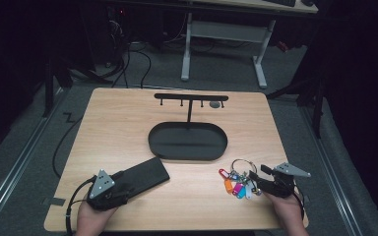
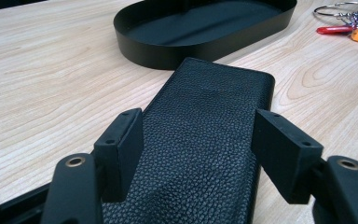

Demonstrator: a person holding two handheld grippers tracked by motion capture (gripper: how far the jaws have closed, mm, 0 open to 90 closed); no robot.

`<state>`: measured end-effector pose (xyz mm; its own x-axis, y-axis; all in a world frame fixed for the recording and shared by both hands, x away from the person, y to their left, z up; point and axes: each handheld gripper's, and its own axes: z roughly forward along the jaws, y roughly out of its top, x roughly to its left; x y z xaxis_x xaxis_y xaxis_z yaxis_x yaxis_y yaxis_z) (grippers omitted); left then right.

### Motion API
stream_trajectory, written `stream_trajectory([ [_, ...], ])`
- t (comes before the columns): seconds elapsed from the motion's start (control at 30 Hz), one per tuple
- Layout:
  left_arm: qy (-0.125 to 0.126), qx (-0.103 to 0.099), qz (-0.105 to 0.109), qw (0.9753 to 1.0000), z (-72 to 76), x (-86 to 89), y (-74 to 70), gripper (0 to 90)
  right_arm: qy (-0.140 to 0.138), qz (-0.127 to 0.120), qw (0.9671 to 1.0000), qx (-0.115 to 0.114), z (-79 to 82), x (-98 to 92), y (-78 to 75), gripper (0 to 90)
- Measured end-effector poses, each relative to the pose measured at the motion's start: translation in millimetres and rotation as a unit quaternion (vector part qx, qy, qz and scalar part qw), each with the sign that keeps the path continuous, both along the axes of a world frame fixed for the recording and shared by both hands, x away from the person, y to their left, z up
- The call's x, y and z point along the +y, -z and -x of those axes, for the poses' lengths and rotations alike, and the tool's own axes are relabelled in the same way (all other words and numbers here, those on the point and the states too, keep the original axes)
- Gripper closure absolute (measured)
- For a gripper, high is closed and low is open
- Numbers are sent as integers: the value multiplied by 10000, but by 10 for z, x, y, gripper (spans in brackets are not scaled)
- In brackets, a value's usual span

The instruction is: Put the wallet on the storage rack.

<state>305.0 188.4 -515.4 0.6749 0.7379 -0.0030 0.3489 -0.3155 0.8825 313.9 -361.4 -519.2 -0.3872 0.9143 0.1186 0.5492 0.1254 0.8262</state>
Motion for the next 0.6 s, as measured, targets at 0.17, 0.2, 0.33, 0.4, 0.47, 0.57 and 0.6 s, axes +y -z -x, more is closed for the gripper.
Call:
stream_trajectory([
  [0.17,24,18,-20,10000,-5,-8,0,346,-6,8,10000,2,2,-2,2,395],
  [0.2,23,15,-19,10000,-6,-12,2,346,-1,-4,10000,-13,2,-6,4,395],
  [0.33,29,24,-22,10000,-7,-16,3,341,18,-8,10000,1,6,-12,1,393],
  [0.4,33,31,-30,10000,-10,-13,1,334,30,-19,10000,17,5,-8,2,392],
  [0.47,63,40,-64,10000,-11,-8,-9,326,12,-25,10000,20,3,-6,3,389],
  [0.57,62,-15,-247,9997,13,2,-39,310,8,-68,10000,37,-7,-16,6,373],
  [0.6,26,-88,-305,9995,46,22,-59,310,8,-68,10000,37,-7,-16,6,373],
])
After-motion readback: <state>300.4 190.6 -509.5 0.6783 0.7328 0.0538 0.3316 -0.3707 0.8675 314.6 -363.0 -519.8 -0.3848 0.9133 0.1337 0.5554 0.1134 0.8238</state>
